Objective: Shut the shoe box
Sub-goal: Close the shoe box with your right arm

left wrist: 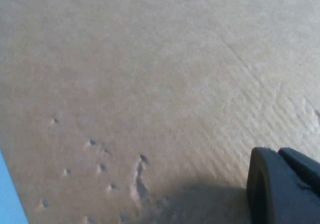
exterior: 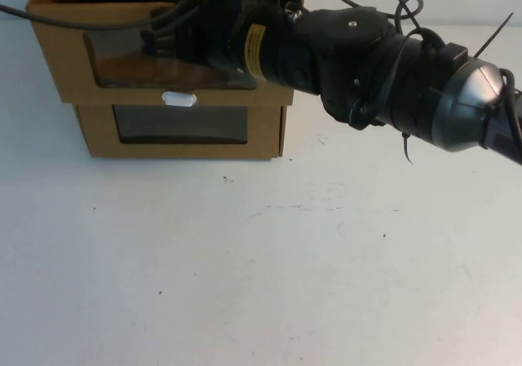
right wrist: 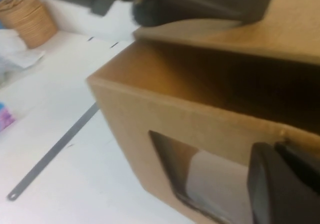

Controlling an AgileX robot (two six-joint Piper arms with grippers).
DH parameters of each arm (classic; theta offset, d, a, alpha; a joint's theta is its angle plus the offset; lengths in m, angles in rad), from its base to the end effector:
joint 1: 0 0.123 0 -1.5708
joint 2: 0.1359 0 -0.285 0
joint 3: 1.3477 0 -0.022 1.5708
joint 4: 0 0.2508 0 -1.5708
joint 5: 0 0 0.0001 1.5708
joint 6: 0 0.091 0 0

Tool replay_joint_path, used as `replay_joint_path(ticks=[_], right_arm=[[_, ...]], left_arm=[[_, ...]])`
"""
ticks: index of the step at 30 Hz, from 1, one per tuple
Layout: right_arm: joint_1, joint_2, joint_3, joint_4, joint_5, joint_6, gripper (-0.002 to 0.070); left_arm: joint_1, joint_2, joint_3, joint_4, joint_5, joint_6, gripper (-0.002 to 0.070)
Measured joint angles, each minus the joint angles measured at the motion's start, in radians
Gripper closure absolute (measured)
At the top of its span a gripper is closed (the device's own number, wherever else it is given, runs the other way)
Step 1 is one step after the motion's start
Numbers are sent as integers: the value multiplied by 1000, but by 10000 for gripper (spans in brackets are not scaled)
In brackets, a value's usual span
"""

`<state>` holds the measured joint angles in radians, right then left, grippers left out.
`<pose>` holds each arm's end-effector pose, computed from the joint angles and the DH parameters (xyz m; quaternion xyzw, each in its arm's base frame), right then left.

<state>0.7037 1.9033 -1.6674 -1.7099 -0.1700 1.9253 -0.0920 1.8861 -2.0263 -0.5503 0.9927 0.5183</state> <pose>0.3473 0.3146 0.3465 -0.2376 0.7267 0.3416 0.5466 0.4212 -0.0789 0.4053 0.2208 0.8587 -0.1817 0.4253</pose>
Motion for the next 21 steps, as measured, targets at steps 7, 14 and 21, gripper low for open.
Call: replay_joint_path(ticks=[7, 14, 21], right_arm=[[0, 0, 0, 4, 43, -30, 687], [0, 16, -20, 6, 88, -53, 687], [-2, 80, -103, 8, 102, -53, 687]], left_arm=[[0, 0, 0, 0, 2, 0, 680], [0, 0, 0, 0, 2, 0, 680], [0, 0, 0, 0, 2, 0, 680]])
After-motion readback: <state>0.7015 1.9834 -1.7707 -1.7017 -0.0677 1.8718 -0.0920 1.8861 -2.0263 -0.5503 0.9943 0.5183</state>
